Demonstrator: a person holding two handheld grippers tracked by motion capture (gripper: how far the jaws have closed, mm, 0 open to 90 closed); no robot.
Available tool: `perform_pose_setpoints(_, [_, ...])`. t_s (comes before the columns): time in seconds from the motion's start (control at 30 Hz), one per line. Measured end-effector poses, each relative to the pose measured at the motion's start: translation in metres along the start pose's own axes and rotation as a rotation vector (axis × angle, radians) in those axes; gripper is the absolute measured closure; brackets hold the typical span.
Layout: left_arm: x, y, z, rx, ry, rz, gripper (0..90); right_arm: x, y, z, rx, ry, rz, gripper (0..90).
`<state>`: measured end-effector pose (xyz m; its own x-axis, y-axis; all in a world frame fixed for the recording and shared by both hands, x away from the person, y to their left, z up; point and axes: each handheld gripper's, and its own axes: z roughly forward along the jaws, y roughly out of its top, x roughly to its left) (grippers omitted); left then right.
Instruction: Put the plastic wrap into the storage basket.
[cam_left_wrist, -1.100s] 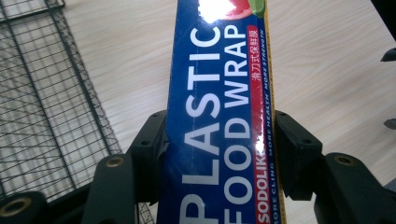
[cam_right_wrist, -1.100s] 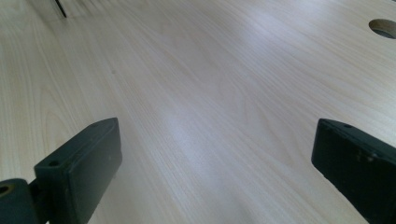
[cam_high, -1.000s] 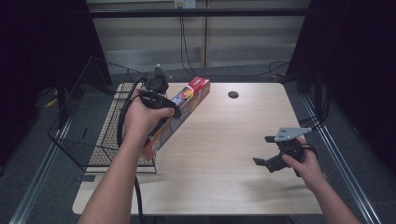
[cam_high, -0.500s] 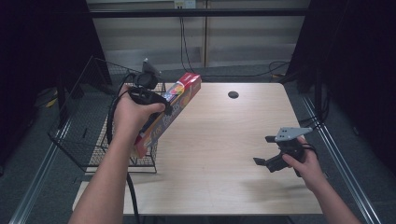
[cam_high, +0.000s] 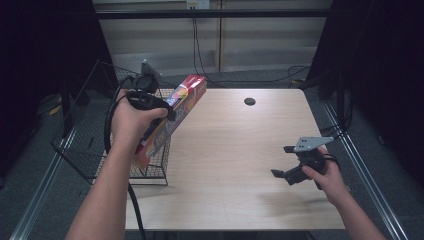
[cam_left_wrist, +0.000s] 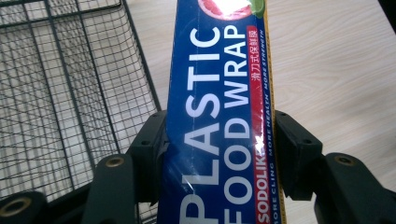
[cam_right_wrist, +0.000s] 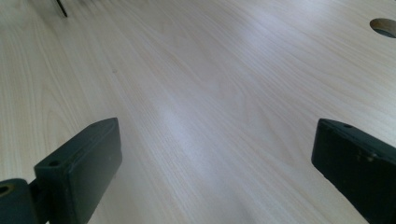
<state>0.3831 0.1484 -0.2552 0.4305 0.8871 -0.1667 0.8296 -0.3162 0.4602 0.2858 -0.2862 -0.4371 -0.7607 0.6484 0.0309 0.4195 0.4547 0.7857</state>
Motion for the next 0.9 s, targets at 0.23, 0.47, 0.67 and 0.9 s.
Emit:
perform_pose_setpoints(0.23, [0.011, -0.004, -0.005, -0.004, 0.021, -0.033, 44.5, 0.0, 0.0, -0.001, -0.008, -0.007, 0.002, 1.5])
perform_pose_setpoints(0.47, [0.019, -0.007, -0.012, -0.011, 0.033, -0.052, 44.5, 0.0, 0.0, 0.0, -0.002, -0.001, 0.003, 1.5])
perform_pose_setpoints(0.67, [0.027, -0.009, -0.019, -0.008, 0.049, -0.068, 44.5, 0.0, 0.0, -0.001, -0.009, -0.004, 0.003, 1.5])
perform_pose_setpoints(0.9, [0.035, -0.012, -0.028, -0.026, 0.071, -0.098, 44.5, 0.0, 0.001, -0.001, -0.009, -0.002, 0.0, 1.5])
